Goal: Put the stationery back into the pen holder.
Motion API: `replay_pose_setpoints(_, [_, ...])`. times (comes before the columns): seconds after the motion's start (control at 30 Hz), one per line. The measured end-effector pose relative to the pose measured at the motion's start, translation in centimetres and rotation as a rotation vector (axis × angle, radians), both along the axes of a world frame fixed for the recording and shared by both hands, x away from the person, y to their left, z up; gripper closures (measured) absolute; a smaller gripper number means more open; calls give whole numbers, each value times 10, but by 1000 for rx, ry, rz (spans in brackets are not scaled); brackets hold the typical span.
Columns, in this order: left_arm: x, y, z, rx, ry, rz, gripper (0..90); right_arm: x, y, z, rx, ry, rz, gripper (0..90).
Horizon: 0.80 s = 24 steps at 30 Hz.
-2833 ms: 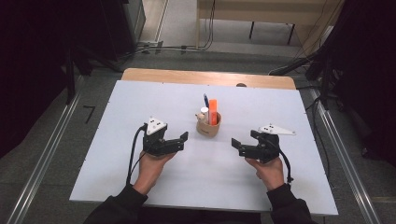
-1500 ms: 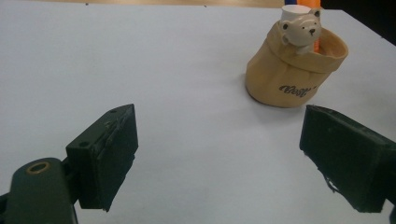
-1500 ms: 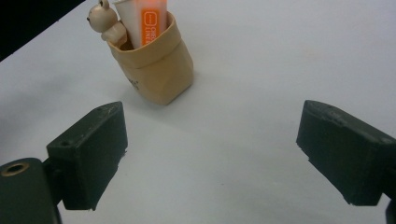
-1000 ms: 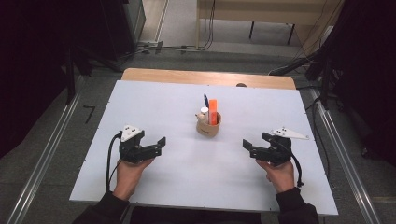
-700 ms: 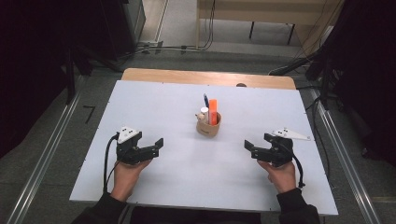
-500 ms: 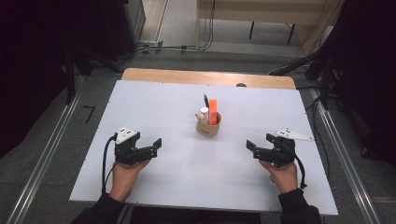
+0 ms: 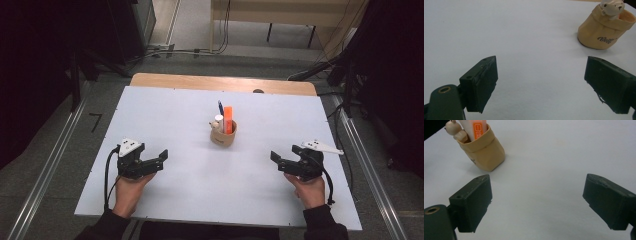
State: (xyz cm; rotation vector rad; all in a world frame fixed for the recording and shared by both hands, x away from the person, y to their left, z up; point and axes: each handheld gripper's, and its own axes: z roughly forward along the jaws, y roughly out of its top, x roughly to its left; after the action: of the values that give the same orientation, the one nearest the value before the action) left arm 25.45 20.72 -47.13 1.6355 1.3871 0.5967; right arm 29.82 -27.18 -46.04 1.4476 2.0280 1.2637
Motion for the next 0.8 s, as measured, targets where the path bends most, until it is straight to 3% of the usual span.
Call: replay_pose_setpoints(0.8, [-11,17,-4,-4,10,36,121,-9,-26,-3,-2,6,-58,71])
